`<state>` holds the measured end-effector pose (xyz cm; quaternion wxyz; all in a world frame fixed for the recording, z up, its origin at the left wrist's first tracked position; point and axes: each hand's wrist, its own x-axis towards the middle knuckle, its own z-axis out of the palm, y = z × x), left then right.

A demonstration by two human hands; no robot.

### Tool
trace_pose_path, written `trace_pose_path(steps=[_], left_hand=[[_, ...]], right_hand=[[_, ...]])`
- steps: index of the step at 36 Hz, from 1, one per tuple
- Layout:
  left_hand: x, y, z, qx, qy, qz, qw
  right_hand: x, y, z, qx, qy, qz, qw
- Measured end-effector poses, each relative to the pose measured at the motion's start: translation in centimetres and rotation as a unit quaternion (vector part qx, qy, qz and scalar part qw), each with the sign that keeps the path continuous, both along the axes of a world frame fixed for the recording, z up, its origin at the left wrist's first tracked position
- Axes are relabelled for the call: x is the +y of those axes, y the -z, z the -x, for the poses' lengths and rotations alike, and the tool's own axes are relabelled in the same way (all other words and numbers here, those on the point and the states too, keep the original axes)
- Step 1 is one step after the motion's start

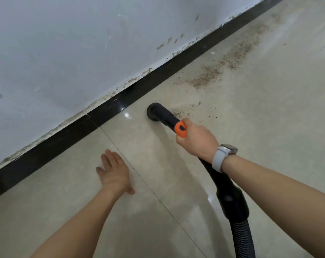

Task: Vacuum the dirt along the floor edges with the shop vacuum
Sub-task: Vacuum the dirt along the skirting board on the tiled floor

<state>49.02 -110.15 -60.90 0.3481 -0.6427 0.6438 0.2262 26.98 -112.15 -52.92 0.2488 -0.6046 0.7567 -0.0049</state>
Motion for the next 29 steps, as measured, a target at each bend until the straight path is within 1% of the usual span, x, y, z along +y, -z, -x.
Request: trace_pose_path(steps=[3,6,8,10,12,16,18,20,22,26,29], left_hand=[[0.1,0.1,-0.3,0.003,0.002,0.005,1.000],[0.2,0.2,-0.2,-0.001,0.001,0.003,1.000],[0.2,0.2,0.0,0.000,-0.005,0.001,1.000],[0.1,0.2,0.2,-0.003,-0.008,0.000,1.000],[0.0,0.2,0.4,-0.007,-0.011,-0.003,1.000],[-0.1,0.2,0.3,-0.008,-0.008,-0.006,1.000],[-0.1,0.2,0.1,-0.004,-0.006,-0.005,1.000],[0.0,0.1,0.0,0.000,-0.005,-0.007,1.000],[0.1,0.1,-0.1,0.003,-0.007,-0.007,1.000],[0.2,0.2,-0.1,0.016,-0.012,-0.006,1.000],[0.3,0.2,-0.2,0.027,-0.017,0.000,0.999]], right_hand=[[0.5,0.4,2.6,0.006,0.069,-0.001,0.998],[0.5,0.2,6.2,0.024,0.168,0.011,0.985],[0.5,0.0,7.7,0.032,0.208,0.011,0.978],[0.6,-0.2,7.9,0.028,0.210,0.013,0.977],[0.9,-0.5,6.5,0.019,0.186,0.019,0.982],[1.5,-0.9,2.0,-0.022,0.088,0.019,0.996],[2.0,-0.8,0.2,-0.015,0.032,0.000,0.999],[2.6,-0.4,-0.3,-0.007,0.011,-0.012,1.000],[3.2,0.0,0.6,-0.002,0.037,-0.013,0.999],[3.5,0.2,4.6,0.014,0.161,0.008,0.987],[3.6,-0.1,6.9,0.036,0.216,0.016,0.976]])
